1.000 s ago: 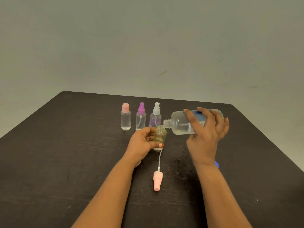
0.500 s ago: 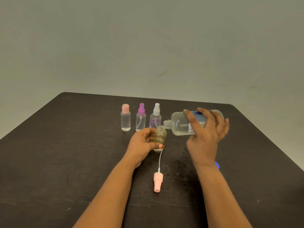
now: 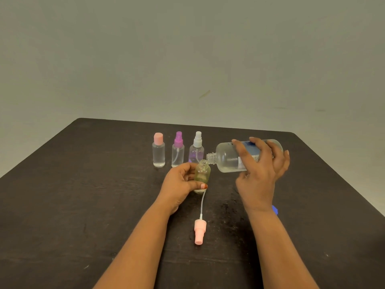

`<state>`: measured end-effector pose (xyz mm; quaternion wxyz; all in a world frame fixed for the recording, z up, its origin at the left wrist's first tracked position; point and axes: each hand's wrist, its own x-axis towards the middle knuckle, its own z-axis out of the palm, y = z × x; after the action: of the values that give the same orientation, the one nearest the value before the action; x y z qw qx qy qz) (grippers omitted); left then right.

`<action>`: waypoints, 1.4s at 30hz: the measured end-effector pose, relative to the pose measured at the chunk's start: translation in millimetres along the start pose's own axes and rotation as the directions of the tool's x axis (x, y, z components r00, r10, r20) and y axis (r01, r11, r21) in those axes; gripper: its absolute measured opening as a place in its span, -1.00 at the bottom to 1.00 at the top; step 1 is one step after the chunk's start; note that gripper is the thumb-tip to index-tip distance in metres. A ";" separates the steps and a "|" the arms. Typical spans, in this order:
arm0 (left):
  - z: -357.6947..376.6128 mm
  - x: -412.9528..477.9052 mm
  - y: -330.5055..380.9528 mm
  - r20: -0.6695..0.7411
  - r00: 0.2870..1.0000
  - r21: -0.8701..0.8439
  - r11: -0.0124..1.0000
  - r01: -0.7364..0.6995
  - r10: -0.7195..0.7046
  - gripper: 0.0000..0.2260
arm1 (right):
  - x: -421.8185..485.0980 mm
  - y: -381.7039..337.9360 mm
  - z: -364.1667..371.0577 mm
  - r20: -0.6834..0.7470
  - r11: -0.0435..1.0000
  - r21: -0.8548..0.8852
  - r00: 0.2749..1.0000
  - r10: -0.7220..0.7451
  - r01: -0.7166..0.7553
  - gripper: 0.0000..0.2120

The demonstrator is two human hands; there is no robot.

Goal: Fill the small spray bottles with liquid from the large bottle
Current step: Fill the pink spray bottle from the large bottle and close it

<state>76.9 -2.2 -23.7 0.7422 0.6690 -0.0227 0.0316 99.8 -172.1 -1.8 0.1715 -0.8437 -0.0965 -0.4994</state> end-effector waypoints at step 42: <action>0.5 0.0 0.4 -0.010 1.000 0.024 1.000 -0.003 0.003 -0.61 | -0.6 -0.7 1.0 -0.012 1.000 -0.004 1.000 -0.002 0.002 -0.20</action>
<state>76.9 -2.6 -23.3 0.7341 0.6778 -0.0196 0.0362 100.1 -171.0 -2.6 0.1701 -0.8409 -0.0952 -0.5049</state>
